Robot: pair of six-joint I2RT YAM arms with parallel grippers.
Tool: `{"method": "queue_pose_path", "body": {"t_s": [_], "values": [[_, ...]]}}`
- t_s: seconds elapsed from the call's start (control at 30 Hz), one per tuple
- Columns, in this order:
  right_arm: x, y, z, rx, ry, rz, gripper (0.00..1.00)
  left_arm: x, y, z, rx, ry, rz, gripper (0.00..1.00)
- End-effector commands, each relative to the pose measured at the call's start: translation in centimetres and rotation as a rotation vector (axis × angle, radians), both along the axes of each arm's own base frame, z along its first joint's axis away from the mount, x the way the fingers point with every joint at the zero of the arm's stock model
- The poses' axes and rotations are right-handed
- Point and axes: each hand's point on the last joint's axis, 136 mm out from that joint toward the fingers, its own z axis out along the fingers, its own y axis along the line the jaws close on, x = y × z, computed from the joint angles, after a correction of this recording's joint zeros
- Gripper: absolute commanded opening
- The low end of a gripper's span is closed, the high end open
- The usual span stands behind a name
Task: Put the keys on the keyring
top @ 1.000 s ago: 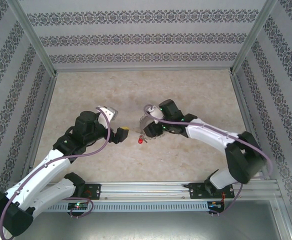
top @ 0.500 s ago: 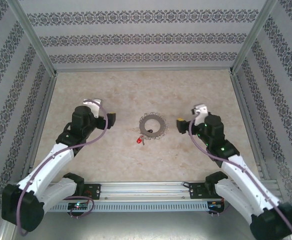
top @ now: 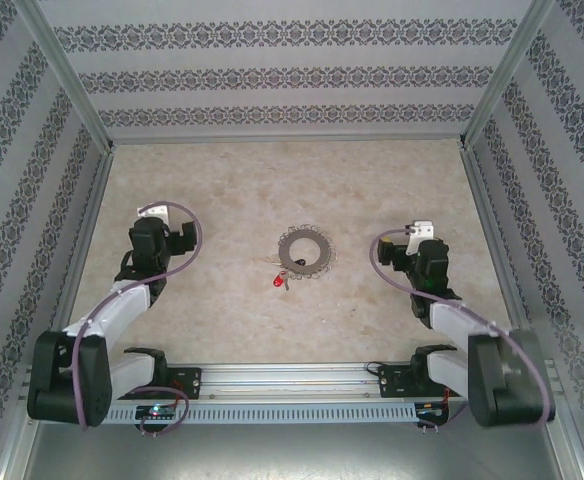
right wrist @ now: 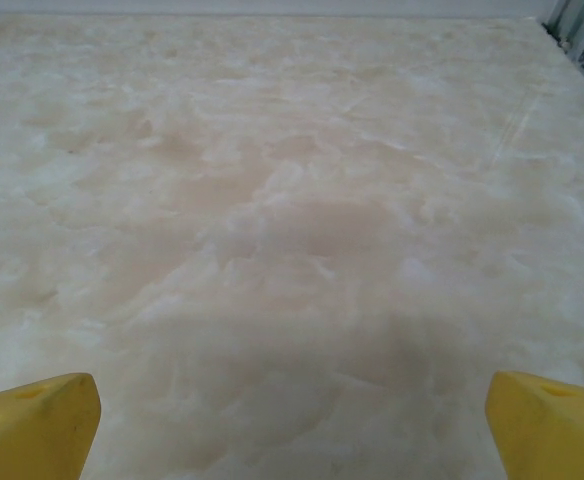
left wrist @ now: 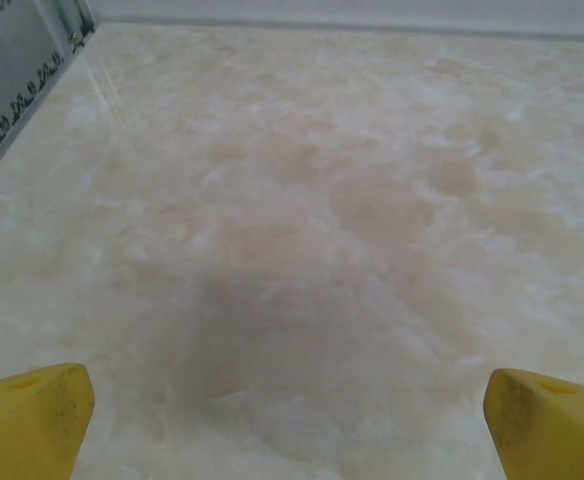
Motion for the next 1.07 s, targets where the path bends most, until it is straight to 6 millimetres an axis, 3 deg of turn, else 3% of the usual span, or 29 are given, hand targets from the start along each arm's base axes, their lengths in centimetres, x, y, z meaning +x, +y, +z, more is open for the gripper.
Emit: {"method": "queue_pose_path", "body": {"t_s": [0.0, 0.2, 0.4, 1.03], "values": [[2.9, 0.1, 4.1, -0.003, -0.189, 0.018, 0.98, 2.0, 0.3, 1.1, 0.000, -0.142, -0.011, 1.00], [5.2, -0.4, 1.3, 0.012, -0.153, -0.005, 0.98, 3.1, 0.2, -0.9, 0.023, -0.174, -0.062, 1.00], [6.2, -1.7, 1.6, 0.011, -0.143, -0.086, 0.98, 3.7, -0.2, -3.7, 0.003, -0.192, -0.106, 1.00], [6.3, -0.9, 1.4, -0.008, -0.114, -0.044, 0.98, 4.3, -0.4, -3.8, -0.006, -0.157, -0.122, 1.00]]}}
